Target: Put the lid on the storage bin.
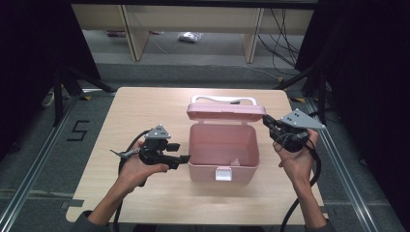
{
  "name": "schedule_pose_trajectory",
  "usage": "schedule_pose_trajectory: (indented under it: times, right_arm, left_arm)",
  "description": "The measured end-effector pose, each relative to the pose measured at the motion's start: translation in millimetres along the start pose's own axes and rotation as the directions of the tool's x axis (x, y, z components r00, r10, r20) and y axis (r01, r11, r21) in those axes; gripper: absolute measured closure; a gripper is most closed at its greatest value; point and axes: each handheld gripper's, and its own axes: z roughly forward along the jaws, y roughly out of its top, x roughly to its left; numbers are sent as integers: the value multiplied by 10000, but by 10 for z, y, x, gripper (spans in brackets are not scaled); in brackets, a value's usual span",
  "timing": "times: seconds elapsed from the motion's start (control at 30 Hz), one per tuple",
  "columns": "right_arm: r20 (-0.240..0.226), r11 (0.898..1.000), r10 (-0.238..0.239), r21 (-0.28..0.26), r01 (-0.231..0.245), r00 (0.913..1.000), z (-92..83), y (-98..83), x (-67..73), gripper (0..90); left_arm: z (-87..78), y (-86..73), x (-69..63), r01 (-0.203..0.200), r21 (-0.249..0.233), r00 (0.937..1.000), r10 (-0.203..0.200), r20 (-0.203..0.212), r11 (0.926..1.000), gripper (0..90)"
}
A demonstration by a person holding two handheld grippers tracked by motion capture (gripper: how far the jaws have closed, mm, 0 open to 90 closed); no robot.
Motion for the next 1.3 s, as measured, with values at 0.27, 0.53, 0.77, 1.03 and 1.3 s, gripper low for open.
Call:
schedule_pose_trajectory:
  times: [0.27, 0.53, 0.77, 1.03, 1.3]
  right_arm:
    - [26, 9999, -83, -73, 83, 10000, -36, -44, 34, 871]
    - [-148, 9999, -144, 29, 144, 9998, -88, -100, 55, 867]
    - [-148, 9997, -259, 38, 260, 9996, -115, -136, 72, 865]
    - [-250, 9999, -105, 69, 107, 9996, -139, -174, 78, 864]
    - [-338, 9998, -153, 137, 158, 9993, -167, -203, 93, 862]
  left_arm:
    - [-54, -86, -32, -98, 89, 9999, 98, -48, 9999, 371]
    - [-72, -191, -94, -160, 229, 9999, 160, 2, 9996, 345]
    - [-93, -259, -107, -262, 256, 9995, 266, -144, 9993, 306]
    - [-136, -378, -93, -713, 551, 9966, 734, -385, 9959, 275]
    - [-192, -473, -112, -800, 470, 9952, 825, -533, 9957, 266]
